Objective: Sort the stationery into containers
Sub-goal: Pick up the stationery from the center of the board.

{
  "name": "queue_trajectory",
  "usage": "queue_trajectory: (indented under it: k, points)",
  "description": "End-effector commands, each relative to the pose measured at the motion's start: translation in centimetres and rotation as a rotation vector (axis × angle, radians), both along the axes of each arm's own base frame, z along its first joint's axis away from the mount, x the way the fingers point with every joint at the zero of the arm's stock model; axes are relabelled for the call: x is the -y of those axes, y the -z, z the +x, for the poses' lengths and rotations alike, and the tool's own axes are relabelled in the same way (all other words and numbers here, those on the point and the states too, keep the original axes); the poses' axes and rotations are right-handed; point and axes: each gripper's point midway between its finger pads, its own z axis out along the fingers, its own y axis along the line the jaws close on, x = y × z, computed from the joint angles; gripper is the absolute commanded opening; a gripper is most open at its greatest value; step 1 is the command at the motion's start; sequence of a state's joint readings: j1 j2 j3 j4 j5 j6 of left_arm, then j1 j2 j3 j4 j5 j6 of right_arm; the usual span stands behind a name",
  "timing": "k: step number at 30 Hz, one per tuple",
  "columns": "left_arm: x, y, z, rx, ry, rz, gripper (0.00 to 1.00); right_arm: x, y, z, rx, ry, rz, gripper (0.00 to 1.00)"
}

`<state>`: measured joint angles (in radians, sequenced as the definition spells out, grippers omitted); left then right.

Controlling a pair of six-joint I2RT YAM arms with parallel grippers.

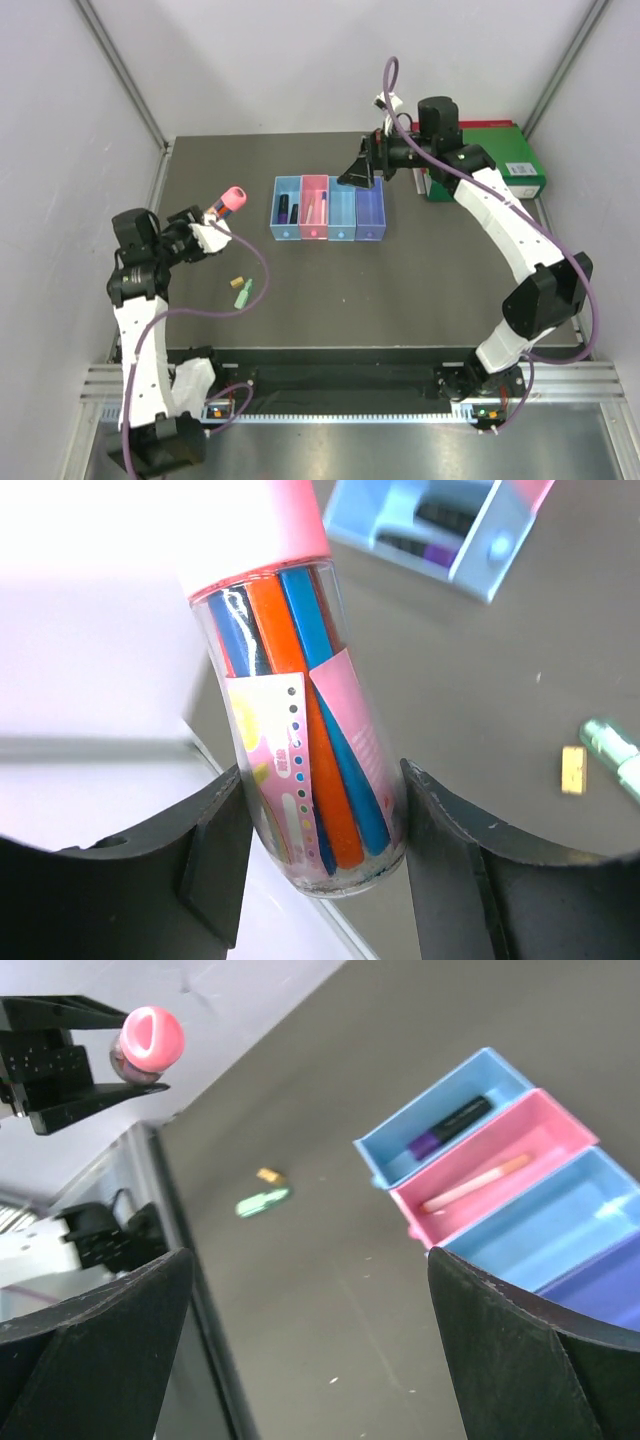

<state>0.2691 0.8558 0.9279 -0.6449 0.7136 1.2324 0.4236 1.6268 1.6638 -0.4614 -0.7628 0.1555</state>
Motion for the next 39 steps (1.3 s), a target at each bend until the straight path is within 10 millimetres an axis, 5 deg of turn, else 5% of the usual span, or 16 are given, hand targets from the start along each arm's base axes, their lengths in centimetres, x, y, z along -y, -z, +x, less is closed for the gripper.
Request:
queue_trajectory:
  k: [1, 10, 18, 25, 31, 39]
  points:
    - [4.4, -4.2, -2.7, 0.176, 0.227, 0.000, 0.00, -1.1, -4.2, -4.0, 0.040, -0.154, 0.117, 1.00]
    - [8.4, -4.7, -3.6, 0.194, 0.370, 0.023, 0.00, -3.2, -4.3, -8.5, -0.007, -0.284, 0.137, 1.00]
    - [12.7, -6.0, 0.7, 0.203, 0.321, 0.004, 0.00, -5.3, -4.5, -9.8, 0.016, -0.320, 0.122, 1.00]
    - [16.8, -7.0, 3.0, 0.217, 0.319, -0.046, 0.00, -5.2, -3.7, -9.5, 0.024, -0.300, 0.096, 0.99]
    - [18.6, -8.0, 1.6, 0.234, 0.359, -0.064, 0.00, -4.7, -3.1, -8.7, 0.026, -0.269, 0.080, 1.00]
    - [18.2, -7.8, -1.2, 0.228, 0.380, -0.058, 0.00, -4.3, -2.9, -7.6, 0.032, -0.235, 0.071, 1.00]
